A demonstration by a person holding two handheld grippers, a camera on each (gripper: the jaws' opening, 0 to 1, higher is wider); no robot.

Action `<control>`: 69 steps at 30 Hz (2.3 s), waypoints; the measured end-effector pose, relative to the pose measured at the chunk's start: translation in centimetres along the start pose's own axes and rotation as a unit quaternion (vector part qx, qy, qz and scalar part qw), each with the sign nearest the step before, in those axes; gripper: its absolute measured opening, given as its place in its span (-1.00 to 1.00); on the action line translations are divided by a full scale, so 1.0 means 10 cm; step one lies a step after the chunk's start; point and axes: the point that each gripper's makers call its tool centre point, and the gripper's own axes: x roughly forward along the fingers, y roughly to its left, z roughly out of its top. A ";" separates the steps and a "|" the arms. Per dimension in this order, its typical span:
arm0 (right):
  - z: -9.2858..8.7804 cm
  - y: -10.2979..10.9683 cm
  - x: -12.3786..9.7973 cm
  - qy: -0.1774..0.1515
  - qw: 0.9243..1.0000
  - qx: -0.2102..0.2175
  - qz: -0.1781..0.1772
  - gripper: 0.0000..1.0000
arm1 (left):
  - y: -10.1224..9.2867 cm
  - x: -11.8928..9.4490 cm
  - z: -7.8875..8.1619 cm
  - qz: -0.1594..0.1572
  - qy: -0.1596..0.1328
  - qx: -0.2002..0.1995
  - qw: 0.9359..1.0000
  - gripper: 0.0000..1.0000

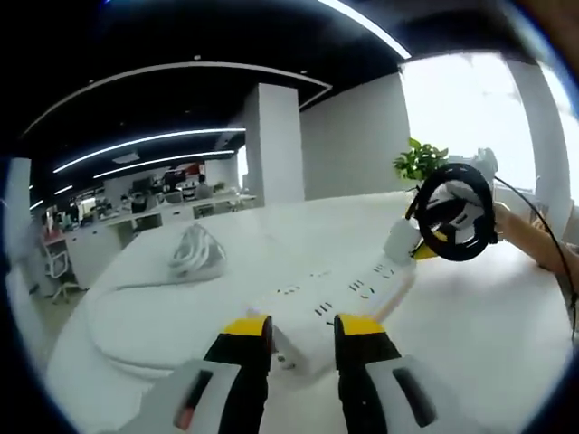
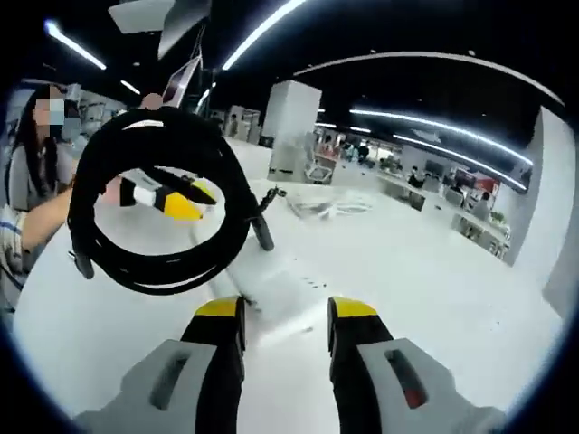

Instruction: Straighten the power strip on the desk, plug the charger into it

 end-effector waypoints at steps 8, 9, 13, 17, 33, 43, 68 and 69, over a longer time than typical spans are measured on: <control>-0.10 0.05 0.07 0.002 1.000 0.027 0.007 -0.36 | -0.05 0.03 -0.06 -0.009 0.014 0.006 1.000 -0.28; -0.12 0.06 0.07 0.002 0.999 0.043 0.005 -0.36 | -0.05 0.03 -0.07 -0.009 0.015 0.006 1.000 -0.27; -0.09 0.04 0.10 -0.005 0.999 0.039 0.013 -0.36 | -0.06 0.03 -0.12 -0.012 0.028 0.017 0.999 -0.26; -0.11 0.03 0.08 -0.003 0.999 0.048 0.022 -0.36 | -0.09 0.05 -0.17 -0.012 0.043 0.032 0.999 -0.22; -0.19 0.12 0.09 0.001 0.996 0.081 0.045 -0.30 | -0.09 0.05 -0.18 -0.007 0.040 0.030 0.999 -0.25; -0.19 0.16 0.10 0.003 0.995 0.087 0.051 -0.17 | -0.07 0.06 -0.17 -0.003 0.038 0.033 0.999 -0.24; -0.27 0.07 0.10 0.017 0.997 0.067 0.026 -0.26 | -0.13 0.10 -0.16 -0.007 0.028 0.034 0.999 -0.25; -0.27 0.06 0.10 0.017 0.997 0.067 0.025 -0.28 | -0.13 0.10 -0.16 -0.008 0.028 0.035 0.999 -0.25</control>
